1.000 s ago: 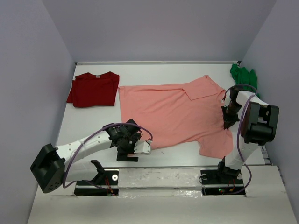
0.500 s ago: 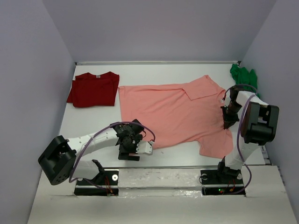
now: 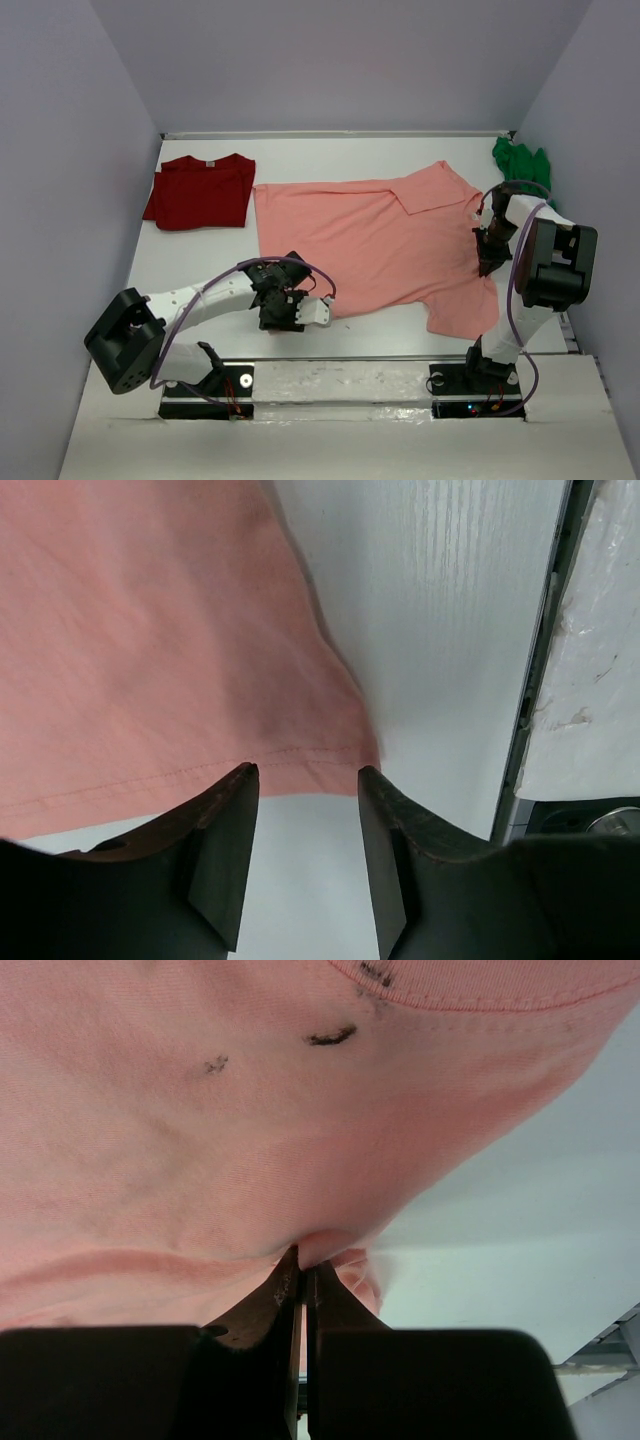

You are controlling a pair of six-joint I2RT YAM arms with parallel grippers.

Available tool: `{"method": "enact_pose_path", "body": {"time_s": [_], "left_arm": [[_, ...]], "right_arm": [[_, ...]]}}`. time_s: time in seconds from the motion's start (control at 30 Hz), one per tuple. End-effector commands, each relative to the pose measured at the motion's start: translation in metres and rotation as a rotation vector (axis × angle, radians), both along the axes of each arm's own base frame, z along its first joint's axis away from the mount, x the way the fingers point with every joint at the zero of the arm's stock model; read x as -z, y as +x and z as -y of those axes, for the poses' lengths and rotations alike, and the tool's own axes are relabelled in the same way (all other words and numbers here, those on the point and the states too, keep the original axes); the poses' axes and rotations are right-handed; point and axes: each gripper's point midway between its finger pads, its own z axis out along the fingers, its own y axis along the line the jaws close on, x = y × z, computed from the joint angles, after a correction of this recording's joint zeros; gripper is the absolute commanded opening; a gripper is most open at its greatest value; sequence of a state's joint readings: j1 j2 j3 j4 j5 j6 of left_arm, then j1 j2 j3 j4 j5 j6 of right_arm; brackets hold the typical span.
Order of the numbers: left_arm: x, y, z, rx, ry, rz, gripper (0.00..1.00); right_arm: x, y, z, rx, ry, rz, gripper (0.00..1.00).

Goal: Fold and stack the t-shirts
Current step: Flatten the tshirt out

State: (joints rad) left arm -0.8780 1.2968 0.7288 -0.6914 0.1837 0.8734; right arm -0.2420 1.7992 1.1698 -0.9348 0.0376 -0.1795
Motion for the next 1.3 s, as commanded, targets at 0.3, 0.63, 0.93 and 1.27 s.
{"method": "enact_pose_path", "body": {"time_s": [0.3,0.63,0.93,1.27], "left_arm": [[-0.007,-0.008,-0.002,0.012,-0.004,-0.021,0.74],[0.014,-0.006,-0.007,0.008,0.058,-0.033,0.69],[0.015,0.001,-0.004,0.018,0.068,-0.019,0.54],[-0.004,0.008,0.003,0.011,0.045,0.008,0.51]], "right_arm": [[-0.014,0.013,0.008,0.003,-0.034,0.063,0.0],[-0.015,0.013,0.009,0.001,-0.039,0.062,0.0],[-0.013,0.012,0.011,-0.003,-0.047,0.055,0.0],[-0.007,0.013,0.011,0.0,-0.045,0.051,0.0]]}}
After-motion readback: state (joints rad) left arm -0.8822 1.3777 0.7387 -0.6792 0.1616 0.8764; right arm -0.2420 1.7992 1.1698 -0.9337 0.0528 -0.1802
